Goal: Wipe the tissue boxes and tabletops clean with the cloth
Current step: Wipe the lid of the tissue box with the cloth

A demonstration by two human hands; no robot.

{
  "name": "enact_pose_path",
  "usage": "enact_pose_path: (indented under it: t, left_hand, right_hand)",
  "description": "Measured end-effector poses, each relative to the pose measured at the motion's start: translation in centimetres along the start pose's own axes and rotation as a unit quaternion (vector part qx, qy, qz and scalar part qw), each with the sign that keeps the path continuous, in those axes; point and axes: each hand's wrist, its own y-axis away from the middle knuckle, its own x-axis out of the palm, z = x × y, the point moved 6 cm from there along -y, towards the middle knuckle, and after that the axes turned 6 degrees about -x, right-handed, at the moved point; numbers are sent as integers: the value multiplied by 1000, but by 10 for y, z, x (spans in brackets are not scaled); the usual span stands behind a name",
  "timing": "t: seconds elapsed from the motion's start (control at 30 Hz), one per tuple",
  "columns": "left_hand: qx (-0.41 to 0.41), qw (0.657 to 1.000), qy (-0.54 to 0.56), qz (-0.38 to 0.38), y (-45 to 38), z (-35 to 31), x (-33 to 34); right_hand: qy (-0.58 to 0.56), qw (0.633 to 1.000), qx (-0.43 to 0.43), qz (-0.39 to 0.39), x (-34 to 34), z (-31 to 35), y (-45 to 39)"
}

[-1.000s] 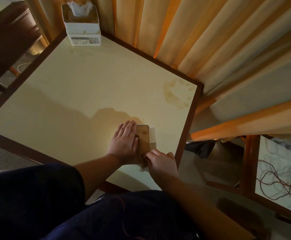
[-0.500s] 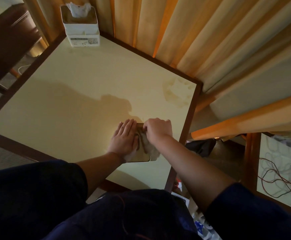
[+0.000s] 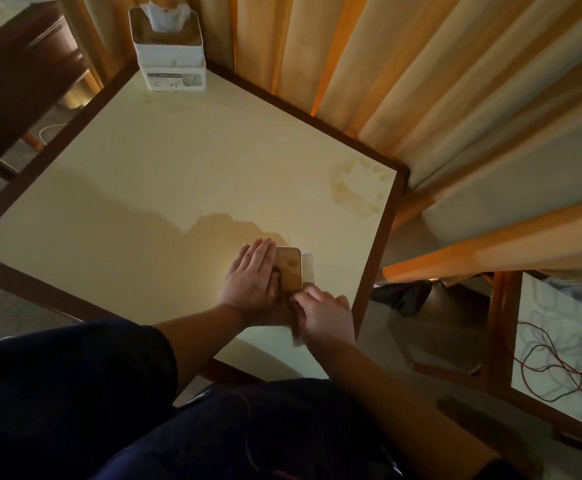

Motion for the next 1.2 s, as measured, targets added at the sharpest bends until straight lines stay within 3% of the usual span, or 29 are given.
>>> enact_pose_path:
  t: [0.1,0.3,0.73,1.07,1.2]
  left_hand:
    - [-3,1000,3,1,2,-1,0]
    - [-3,1000,17,0,1,-1,-1]
    - [12,1000,3,-15,5,-3,-4]
    - [-5,1000,22,1,2,-2,-2]
    - [-6,1000,5,10,0,0,-1]
  right_hand:
    - [17,996,-24,86,3,5,8]
    - [87,986,-7,144,-26,18,-17]
    - [80,992,81,59,-68,12,-100]
    - [13,996,37,-83,-23,2,-53]
    - [5,997,17,-78,-3,3,-18]
